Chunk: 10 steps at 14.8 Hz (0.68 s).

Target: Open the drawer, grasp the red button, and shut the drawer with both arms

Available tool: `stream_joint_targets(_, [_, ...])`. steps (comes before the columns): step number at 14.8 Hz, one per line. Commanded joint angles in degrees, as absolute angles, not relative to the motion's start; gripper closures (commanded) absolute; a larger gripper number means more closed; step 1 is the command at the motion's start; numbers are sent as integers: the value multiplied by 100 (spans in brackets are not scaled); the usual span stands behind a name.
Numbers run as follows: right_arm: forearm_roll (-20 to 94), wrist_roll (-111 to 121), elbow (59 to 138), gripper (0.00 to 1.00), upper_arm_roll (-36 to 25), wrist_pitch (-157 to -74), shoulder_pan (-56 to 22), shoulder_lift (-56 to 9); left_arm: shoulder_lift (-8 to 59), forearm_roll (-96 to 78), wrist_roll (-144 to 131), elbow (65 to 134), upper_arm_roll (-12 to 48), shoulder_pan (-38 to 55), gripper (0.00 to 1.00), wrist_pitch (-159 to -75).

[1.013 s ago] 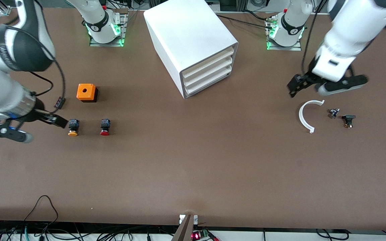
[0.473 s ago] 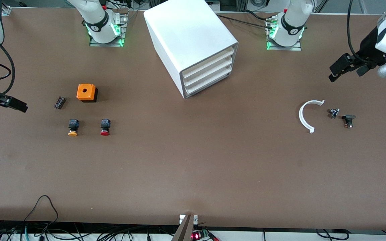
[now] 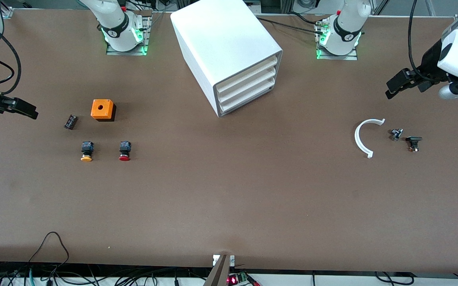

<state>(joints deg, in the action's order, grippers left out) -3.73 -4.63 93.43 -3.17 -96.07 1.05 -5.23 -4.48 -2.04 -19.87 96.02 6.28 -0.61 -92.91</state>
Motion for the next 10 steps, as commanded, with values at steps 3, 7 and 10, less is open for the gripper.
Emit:
stream_joint_targets(3, [-255, -273, 10342, 0, -343, -9948, 114, 209, -317, -290, -1863, 9439, 606, -17, 0, -9035])
stream_joint_targets(7, [-255, -106, 10714, 0, -343, -10134, 114, 475, -316, -290, -1872, 9431, 642, -9, 0, -8974])
stream_joint_targets(10, [-246, 9, 10714, 0, -343, -10134, 106, 475, -308, -290, -1863, 9431, 633, -18, 0, -8965])
